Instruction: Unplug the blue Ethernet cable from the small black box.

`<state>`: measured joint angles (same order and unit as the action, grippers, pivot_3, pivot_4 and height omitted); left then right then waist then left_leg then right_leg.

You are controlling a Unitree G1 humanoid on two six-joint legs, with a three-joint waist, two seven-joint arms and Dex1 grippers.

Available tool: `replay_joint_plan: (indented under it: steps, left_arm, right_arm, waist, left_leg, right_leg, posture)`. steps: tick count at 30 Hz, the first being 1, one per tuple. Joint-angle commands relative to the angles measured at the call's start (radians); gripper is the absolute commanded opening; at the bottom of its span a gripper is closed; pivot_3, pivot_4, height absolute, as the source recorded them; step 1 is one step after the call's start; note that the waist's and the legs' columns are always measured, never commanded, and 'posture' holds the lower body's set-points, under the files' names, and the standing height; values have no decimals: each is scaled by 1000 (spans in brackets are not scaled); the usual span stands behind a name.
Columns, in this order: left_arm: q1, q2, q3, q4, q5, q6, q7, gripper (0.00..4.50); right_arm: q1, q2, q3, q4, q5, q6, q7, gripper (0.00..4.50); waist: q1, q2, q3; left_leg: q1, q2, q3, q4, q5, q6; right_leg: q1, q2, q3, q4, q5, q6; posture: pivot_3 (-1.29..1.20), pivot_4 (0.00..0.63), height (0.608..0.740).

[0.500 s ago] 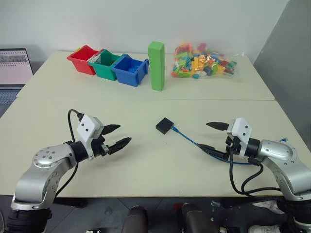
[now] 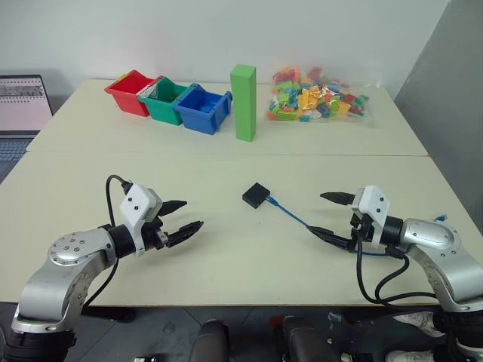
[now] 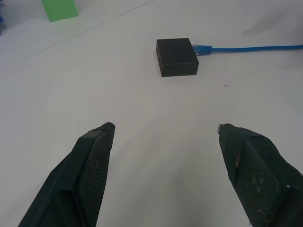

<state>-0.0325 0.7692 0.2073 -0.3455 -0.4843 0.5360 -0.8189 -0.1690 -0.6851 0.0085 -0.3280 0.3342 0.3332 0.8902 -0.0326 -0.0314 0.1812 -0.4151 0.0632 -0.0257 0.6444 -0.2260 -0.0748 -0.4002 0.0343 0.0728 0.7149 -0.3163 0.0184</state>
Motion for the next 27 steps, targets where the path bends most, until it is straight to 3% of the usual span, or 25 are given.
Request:
replay_joint_plan:
  steps: [1,6,11,18,26,27]
  left_arm:
    - [-19,27,3,-16,14,-38,-30,3713]
    - [-32,17,-3,11,4,-80,-80,3713]
    - [-43,28,-30,12,15,-86,-122,3713]
    - [-57,34,-58,7,21,-86,-149,3713]
    - [-53,22,-68,4,29,-94,-152,3713]
    - [-53,20,-71,5,30,-95,-152,3713]
  right_arm:
    - [-18,18,27,-6,-18,8,-23,4466]
    - [-28,71,135,31,-129,-9,-89,4466]
    - [-107,194,222,166,-235,45,-212,4466]
    - [-251,348,241,347,-257,127,-287,4466]
    - [-368,404,242,458,-256,228,-284,4466]
    - [-379,413,240,471,-256,237,-289,4290]
  waist:
    - [0,0,0]
    - [0,0,0]
    - [-2,0,0]
    - [-2,0,0]
    - [-3,0,0]
    - [-4,0,0]
  left_leg:
    - [0,0,0,0,0,0]
    - [0,0,0,0,0,0]
    - [0,0,1,0,0,0]
    - [0,0,1,0,0,0]
    - [0,0,1,0,0,0]
    - [0,0,1,0,0,0]
  right_leg:
    - [0,0,0,0,0,0]
    - [0,0,0,0,0,0]
    - [-1,0,0,0,0,0]
    - [-1,1,1,1,0,0]
    - [-2,1,0,1,0,-1]
    - [-2,1,0,1,0,-1]
  posture:
    - [0,150,740]
    - [0,150,740]
    - [0,150,740]
    - [0,150,740]
    - [0,150,740]
    - [0,150,740]
